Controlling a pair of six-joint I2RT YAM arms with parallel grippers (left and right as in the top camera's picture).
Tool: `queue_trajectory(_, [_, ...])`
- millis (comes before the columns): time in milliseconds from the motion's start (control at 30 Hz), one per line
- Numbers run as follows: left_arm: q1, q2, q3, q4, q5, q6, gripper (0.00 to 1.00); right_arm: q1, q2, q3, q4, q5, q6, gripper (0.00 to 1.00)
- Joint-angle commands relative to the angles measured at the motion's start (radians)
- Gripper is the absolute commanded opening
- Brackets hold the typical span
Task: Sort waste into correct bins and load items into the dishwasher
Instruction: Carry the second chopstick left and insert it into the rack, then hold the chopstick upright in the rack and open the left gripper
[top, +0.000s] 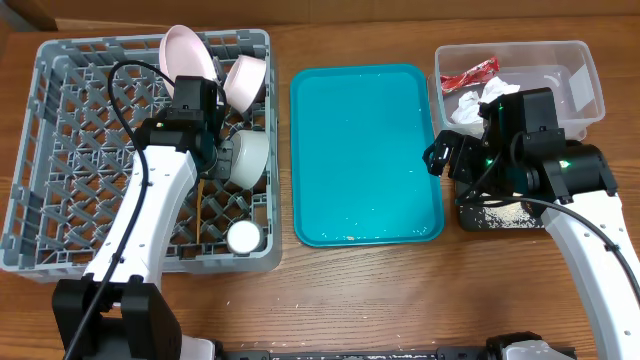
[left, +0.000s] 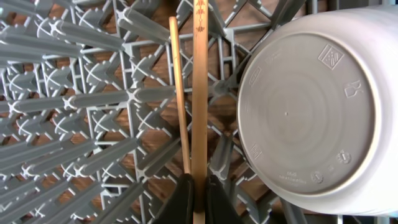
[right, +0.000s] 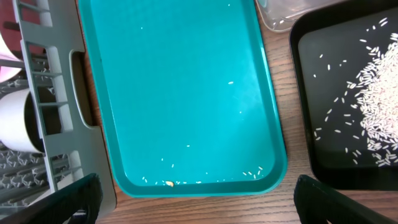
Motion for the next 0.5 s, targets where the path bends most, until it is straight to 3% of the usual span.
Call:
queue_trajectory(0, [0.007, 0.003, 0.018, 0.027, -0.024, -0.018, 0.04, -0.006, -0.005, 0.019, 0.006, 0.007, -0.003, 1.0])
queue_trajectory(467, [0.006, 0.002, 0.034, 0.025, -0.021, -0.034, 0.04, -0.006, -0.005, 0.019, 0.006, 0.007, -0.003, 1.0])
